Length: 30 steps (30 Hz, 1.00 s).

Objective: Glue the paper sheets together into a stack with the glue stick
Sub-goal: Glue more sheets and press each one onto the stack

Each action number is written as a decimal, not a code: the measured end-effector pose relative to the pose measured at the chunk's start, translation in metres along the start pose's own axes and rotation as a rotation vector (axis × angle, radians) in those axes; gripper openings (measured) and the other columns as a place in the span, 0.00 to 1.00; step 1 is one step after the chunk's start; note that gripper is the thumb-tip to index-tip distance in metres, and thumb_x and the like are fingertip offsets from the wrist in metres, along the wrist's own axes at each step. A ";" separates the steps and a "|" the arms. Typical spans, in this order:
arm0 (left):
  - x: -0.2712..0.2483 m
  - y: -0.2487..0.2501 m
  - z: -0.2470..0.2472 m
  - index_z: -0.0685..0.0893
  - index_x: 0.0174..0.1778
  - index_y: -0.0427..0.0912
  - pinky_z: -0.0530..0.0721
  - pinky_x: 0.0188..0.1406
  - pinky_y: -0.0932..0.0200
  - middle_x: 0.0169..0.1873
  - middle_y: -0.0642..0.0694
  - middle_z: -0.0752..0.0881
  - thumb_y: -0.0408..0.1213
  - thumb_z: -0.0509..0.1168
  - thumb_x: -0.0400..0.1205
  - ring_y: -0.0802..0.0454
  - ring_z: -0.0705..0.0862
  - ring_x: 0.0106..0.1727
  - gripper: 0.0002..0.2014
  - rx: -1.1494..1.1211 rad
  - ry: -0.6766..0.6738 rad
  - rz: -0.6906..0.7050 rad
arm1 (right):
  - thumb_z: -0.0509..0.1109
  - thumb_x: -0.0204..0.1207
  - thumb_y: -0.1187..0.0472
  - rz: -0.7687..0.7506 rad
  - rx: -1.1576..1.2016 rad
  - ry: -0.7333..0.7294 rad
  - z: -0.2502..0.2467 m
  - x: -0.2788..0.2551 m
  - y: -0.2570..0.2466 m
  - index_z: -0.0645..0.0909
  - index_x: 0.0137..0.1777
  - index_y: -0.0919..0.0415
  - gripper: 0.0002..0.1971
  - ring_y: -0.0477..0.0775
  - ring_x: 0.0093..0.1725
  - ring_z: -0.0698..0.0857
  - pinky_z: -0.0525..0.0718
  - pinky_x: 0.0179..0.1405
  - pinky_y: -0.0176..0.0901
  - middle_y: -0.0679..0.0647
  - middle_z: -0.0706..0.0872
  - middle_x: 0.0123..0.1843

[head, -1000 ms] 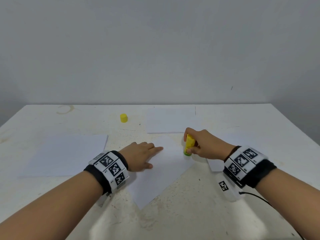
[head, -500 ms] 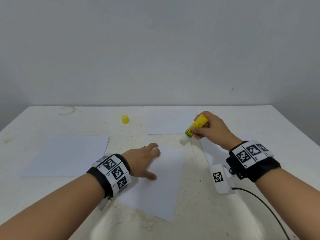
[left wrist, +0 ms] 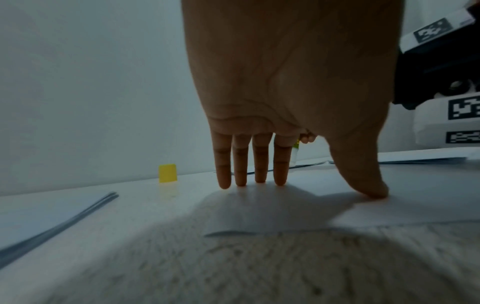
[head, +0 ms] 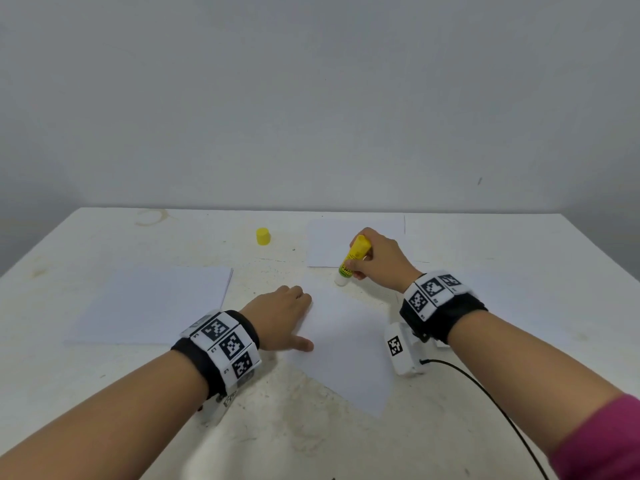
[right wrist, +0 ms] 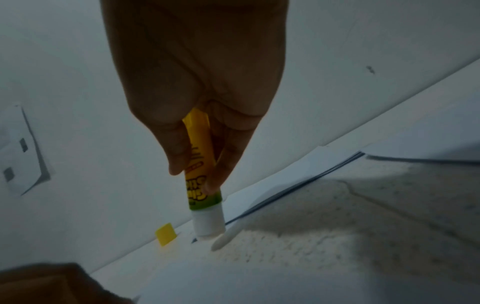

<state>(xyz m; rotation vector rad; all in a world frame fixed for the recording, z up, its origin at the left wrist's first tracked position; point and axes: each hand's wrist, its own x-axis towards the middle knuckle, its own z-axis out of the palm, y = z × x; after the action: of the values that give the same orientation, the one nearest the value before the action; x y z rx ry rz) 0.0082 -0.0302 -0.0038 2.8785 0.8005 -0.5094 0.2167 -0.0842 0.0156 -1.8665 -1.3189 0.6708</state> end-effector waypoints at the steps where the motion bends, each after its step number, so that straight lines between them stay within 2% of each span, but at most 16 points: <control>1: 0.000 -0.001 0.001 0.71 0.66 0.42 0.76 0.55 0.54 0.63 0.46 0.74 0.63 0.64 0.77 0.48 0.73 0.61 0.31 -0.004 0.004 -0.002 | 0.76 0.73 0.65 -0.018 0.003 -0.019 0.005 0.002 -0.003 0.74 0.52 0.59 0.13 0.61 0.42 0.88 0.88 0.50 0.54 0.62 0.87 0.47; 5: 0.002 -0.005 0.000 0.68 0.73 0.42 0.74 0.63 0.54 0.66 0.46 0.73 0.60 0.66 0.78 0.48 0.73 0.64 0.34 -0.042 0.000 0.002 | 0.75 0.74 0.66 -0.108 -0.012 -0.131 0.027 0.008 -0.016 0.73 0.53 0.57 0.14 0.55 0.38 0.87 0.87 0.46 0.46 0.60 0.86 0.44; 10: 0.004 -0.015 -0.003 0.69 0.75 0.47 0.73 0.63 0.57 0.71 0.49 0.72 0.53 0.72 0.75 0.48 0.76 0.65 0.35 -0.093 -0.022 0.004 | 0.72 0.76 0.66 -0.173 -0.212 -0.267 0.041 0.013 -0.026 0.73 0.60 0.60 0.15 0.56 0.42 0.82 0.84 0.50 0.52 0.59 0.83 0.47; 14: 0.006 -0.023 -0.004 0.71 0.73 0.47 0.74 0.62 0.58 0.71 0.52 0.71 0.53 0.76 0.71 0.50 0.77 0.64 0.37 -0.133 -0.009 0.005 | 0.72 0.77 0.64 -0.186 -0.358 -0.356 0.024 0.009 -0.024 0.72 0.61 0.59 0.15 0.51 0.41 0.80 0.79 0.42 0.42 0.48 0.80 0.40; 16: 0.008 -0.026 -0.003 0.70 0.74 0.45 0.74 0.63 0.58 0.72 0.51 0.68 0.53 0.78 0.69 0.50 0.77 0.64 0.39 -0.165 0.003 0.007 | 0.71 0.77 0.63 -0.181 -0.405 -0.383 0.011 0.003 -0.017 0.71 0.60 0.58 0.15 0.50 0.41 0.80 0.77 0.42 0.40 0.48 0.81 0.41; 18: 0.009 -0.028 -0.002 0.66 0.77 0.45 0.73 0.67 0.57 0.75 0.51 0.64 0.51 0.79 0.69 0.51 0.74 0.68 0.43 -0.207 0.001 0.017 | 0.72 0.78 0.62 -0.172 -0.430 -0.392 -0.003 -0.006 -0.007 0.71 0.58 0.56 0.14 0.51 0.43 0.81 0.78 0.43 0.41 0.49 0.83 0.44; 20: 0.010 -0.030 -0.002 0.60 0.82 0.45 0.67 0.74 0.57 0.79 0.51 0.60 0.52 0.77 0.71 0.51 0.66 0.75 0.47 -0.197 -0.030 0.030 | 0.72 0.78 0.61 -0.166 -0.428 -0.391 -0.016 -0.018 0.004 0.70 0.56 0.52 0.13 0.51 0.45 0.83 0.81 0.45 0.41 0.49 0.86 0.46; 22: 0.010 -0.032 -0.004 0.55 0.84 0.47 0.65 0.76 0.53 0.80 0.53 0.58 0.56 0.74 0.72 0.50 0.60 0.76 0.48 -0.118 -0.060 0.034 | 0.72 0.78 0.61 -0.158 -0.419 -0.386 -0.027 -0.030 0.013 0.69 0.54 0.50 0.13 0.51 0.46 0.85 0.83 0.48 0.44 0.49 0.88 0.48; 25: 0.011 -0.036 -0.005 0.53 0.84 0.50 0.67 0.74 0.50 0.81 0.55 0.57 0.60 0.71 0.73 0.49 0.60 0.74 0.48 -0.057 -0.084 0.030 | 0.73 0.77 0.62 -0.146 -0.405 -0.387 -0.039 -0.045 0.023 0.70 0.52 0.49 0.14 0.50 0.47 0.86 0.84 0.48 0.41 0.49 0.89 0.49; 28: 0.009 -0.041 -0.003 0.49 0.85 0.51 0.68 0.73 0.50 0.82 0.56 0.53 0.58 0.69 0.76 0.50 0.59 0.74 0.47 -0.023 -0.118 0.046 | 0.73 0.77 0.62 -0.146 -0.412 -0.389 -0.050 -0.056 0.029 0.70 0.51 0.47 0.14 0.47 0.46 0.85 0.80 0.43 0.31 0.47 0.88 0.49; 30: 0.008 -0.043 -0.002 0.47 0.85 0.51 0.67 0.73 0.50 0.83 0.56 0.51 0.59 0.67 0.78 0.49 0.58 0.75 0.46 -0.001 -0.132 0.050 | 0.73 0.77 0.62 -0.135 -0.422 -0.395 -0.057 -0.061 0.032 0.69 0.49 0.43 0.16 0.46 0.45 0.85 0.81 0.43 0.31 0.45 0.88 0.48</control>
<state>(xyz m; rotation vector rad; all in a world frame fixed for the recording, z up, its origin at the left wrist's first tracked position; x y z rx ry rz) -0.0068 0.0104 -0.0052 2.8207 0.7057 -0.6849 0.2570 -0.1632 0.0231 -2.0097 -1.9472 0.7609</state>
